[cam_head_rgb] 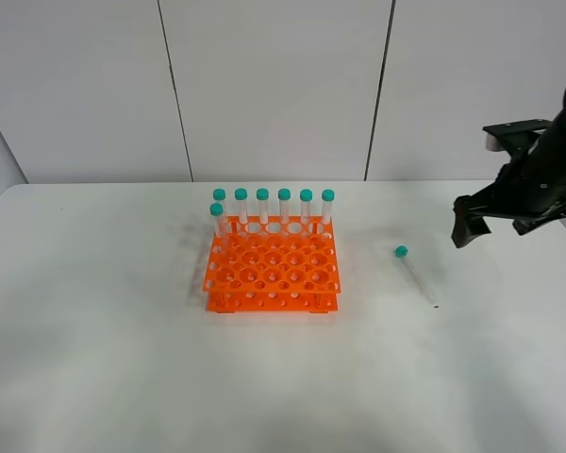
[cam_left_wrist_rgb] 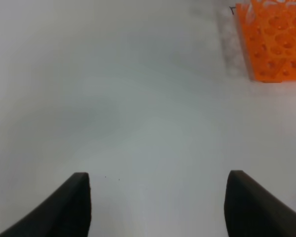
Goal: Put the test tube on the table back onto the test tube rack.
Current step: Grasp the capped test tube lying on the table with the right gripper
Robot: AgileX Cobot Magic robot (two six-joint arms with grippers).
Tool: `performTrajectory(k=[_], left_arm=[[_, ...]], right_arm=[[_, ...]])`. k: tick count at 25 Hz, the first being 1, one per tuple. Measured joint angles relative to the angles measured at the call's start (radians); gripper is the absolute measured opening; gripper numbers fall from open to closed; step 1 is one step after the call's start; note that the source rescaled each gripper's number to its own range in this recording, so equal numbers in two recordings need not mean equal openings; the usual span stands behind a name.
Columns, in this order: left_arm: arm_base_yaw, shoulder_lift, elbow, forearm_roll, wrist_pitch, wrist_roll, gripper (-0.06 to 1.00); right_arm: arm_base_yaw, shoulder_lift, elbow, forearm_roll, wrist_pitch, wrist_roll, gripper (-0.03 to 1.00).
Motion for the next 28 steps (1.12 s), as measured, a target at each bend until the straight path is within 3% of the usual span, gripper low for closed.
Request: performTrajectory(k=[4, 9, 17, 28], left_arm=[[0.0, 0.0, 0.0, 0.0, 0.0, 0.0, 0.93], [0.0, 0.0, 0.0, 0.0, 0.0, 0.0, 0.93], [0.0, 0.0, 0.0, 0.0, 0.0, 0.0, 0.93], [0.0, 0.0, 0.0, 0.0, 0.0, 0.0, 0.93]], right_arm=[[0.066, 0.071, -0.005, 0.04, -0.043, -0.007, 1.0], [0.074, 0.152, -0.012, 0.069, -0.108, -0.008, 1.0], [0.074, 0.287, -0.127, 0.12, -0.088, -0.008, 1.0], [0.071, 0.387, -0.134, 0.113, -0.122, 0.026, 1.0]])
